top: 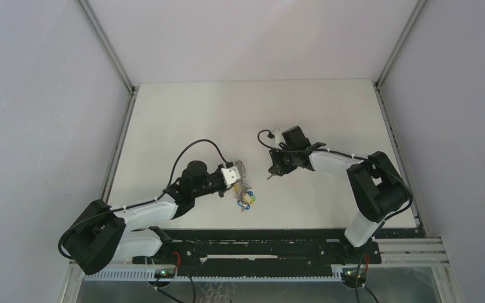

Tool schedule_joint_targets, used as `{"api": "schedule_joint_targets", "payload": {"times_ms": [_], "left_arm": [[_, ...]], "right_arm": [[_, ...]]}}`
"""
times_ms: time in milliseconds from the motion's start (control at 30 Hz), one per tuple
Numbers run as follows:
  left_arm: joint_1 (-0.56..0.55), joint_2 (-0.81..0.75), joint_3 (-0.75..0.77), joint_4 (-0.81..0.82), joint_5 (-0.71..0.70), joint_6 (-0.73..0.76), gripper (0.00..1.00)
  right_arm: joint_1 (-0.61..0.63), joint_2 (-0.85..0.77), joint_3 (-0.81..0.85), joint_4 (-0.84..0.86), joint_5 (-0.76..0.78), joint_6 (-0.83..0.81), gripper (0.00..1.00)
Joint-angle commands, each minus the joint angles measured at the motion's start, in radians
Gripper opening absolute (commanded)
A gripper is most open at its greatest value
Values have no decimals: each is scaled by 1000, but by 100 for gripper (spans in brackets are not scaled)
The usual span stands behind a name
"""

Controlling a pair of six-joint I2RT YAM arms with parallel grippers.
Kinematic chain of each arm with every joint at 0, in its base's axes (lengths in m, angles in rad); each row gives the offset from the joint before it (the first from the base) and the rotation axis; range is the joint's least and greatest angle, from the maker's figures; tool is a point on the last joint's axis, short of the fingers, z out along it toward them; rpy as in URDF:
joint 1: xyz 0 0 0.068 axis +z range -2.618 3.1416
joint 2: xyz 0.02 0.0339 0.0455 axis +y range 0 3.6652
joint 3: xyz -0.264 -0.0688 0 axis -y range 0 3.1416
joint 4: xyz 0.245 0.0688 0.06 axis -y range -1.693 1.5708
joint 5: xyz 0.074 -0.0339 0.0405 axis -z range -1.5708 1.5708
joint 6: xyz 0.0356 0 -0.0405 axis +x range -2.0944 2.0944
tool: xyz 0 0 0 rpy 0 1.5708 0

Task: Put the keys on the keyring

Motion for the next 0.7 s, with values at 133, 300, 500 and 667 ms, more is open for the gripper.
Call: {"api": "schedule_joint_targets", "payload": {"times_ms": [133,300,500,667], "left_arm": [[-7,-11,52,41,16,-15,0],[-5,-12,52,41,15,-16,0],[-6,-14,50,41,12,-14,0],[-5,-19,48,42,10,-14,0]], "right_arm": [[29,-10,42,6,19,6,30],[46,-30,43,9,27,-5,29],[57,-45,80,-50,112,-57,32],[70,-9,117,-94,132,-94,33]]}}
